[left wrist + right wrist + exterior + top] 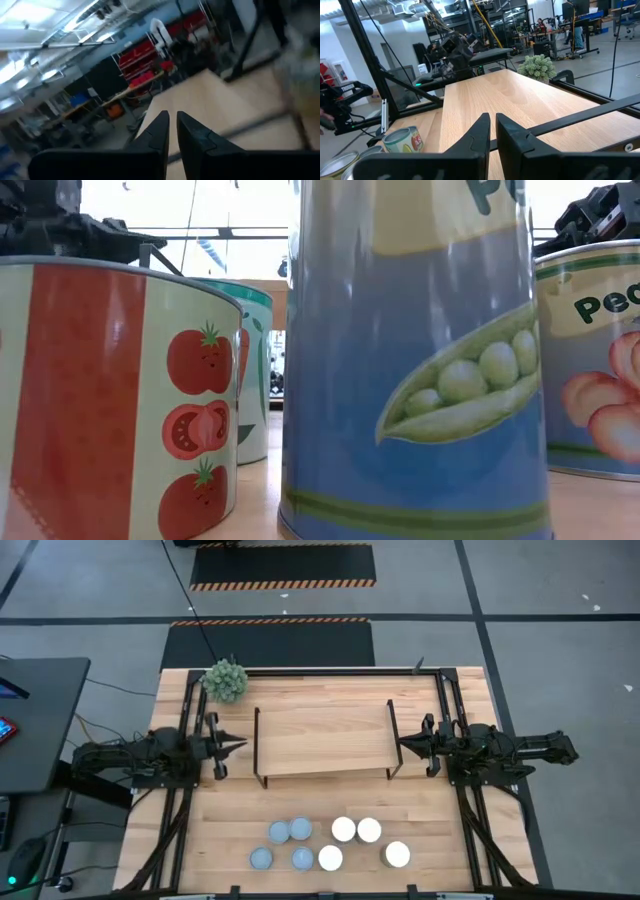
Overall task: Pick and place cans onto a shelf
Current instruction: Put the right green can on the shelf
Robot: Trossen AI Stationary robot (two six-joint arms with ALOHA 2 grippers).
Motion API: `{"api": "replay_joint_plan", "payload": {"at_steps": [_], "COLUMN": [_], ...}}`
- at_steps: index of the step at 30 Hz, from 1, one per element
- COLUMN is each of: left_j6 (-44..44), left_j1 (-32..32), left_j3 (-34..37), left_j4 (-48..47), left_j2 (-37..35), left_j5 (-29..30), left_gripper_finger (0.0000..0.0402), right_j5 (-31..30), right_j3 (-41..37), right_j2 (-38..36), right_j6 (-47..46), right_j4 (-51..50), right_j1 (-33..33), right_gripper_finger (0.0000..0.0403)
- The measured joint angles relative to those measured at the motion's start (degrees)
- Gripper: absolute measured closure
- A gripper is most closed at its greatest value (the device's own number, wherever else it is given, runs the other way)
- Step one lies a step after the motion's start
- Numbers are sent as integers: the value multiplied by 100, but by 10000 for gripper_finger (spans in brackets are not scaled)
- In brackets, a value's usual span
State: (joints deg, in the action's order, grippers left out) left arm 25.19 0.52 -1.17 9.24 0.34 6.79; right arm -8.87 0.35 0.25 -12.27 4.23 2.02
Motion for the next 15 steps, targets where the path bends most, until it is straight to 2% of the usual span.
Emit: {"api": "replay_joint_plan", "payload": {"at_steps": [4, 10, 12, 15], "left_j6": [-2241, -5353, -5836, -5936], "left_j1": [-3, -1, -1, -1], "left_j3": [0, -4, -4, -4], "left_j4": [558, 1497, 1769, 2251], "left_j2": [0, 0, 2, 0], "left_j5": [0, 1, 22, 59], "left_gripper_finger": [358, 358, 358, 358], "right_j5": [-326, -516, -547, -556], "right_j3": [-1, -1, 0, 0], "right_j2": [0, 0, 0, 0], "right_j6": [202, -658, -884, -1105], "right_j4": [285, 1928, 2436, 2965], "right_j1": [-1, 0, -2, -1], "right_gripper_finger": [367, 366, 366, 366]}}
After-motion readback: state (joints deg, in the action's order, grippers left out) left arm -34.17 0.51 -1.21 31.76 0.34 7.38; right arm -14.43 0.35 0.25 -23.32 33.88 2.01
